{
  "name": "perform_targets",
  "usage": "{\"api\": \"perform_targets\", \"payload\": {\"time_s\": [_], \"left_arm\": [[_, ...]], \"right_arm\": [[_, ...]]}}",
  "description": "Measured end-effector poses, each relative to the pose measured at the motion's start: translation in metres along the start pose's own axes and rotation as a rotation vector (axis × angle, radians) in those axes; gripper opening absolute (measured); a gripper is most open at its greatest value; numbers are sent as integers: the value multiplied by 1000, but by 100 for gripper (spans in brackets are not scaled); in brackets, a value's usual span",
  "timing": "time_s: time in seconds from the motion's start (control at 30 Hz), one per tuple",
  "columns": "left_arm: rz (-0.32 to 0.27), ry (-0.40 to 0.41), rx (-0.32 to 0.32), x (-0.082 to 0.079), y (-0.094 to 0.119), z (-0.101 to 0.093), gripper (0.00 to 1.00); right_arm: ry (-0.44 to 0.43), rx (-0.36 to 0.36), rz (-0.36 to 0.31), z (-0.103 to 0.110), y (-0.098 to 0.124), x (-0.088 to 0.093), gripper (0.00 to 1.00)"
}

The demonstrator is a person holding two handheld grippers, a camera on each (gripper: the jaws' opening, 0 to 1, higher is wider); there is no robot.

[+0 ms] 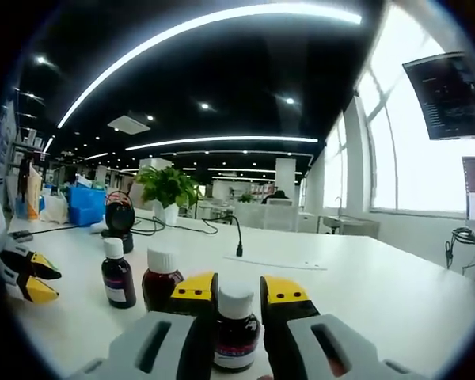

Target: Rotate the medicine bottle to make it face forward pick up the medicine bottle inspect the drug traceability code place the medicine on the table

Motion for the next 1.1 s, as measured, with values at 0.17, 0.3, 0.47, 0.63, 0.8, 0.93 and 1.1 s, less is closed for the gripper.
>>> {"api": "perform_targets", "payload": {"time_s": [0.17, 0.3, 0.47, 0.63, 0.8, 0.93, 1.1], "left_arm": [[0, 2, 0, 0, 0, 0, 12], [0, 1, -1, 1, 0, 0, 12], [2, 0, -1, 1, 0, 1, 12], [3, 0, -2, 1, 0, 1, 12], [5, -7, -1, 1, 0, 0, 12], [6, -17, -2, 0, 0, 0, 12], [7, -15, -2, 1, 0, 1, 12]], "right_arm": [[8, 4, -13, -7, 5, -5, 14], [8, -6, -14, -9, 10, -6, 8], [23, -8, -12, -16, 15, -6, 6], [25, -21, 2, -24, 23, 1, 0], [46, -55, -5, -23, 32, 4, 0], [71, -106, -9, -20, 40, 8, 0], [74, -132, 5, -19, 48, 15, 0]]}}
Point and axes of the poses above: the point that each gripper's makers call its tool centre point, and the gripper's own axes: y roughly backward along the fingers, z roughly to its left, x roughly out of its underside, the point moved 1 cm from there along y, roughly backward along the fingers, and after that the axes turned 14 degrees about x, right-handed, at the moved point
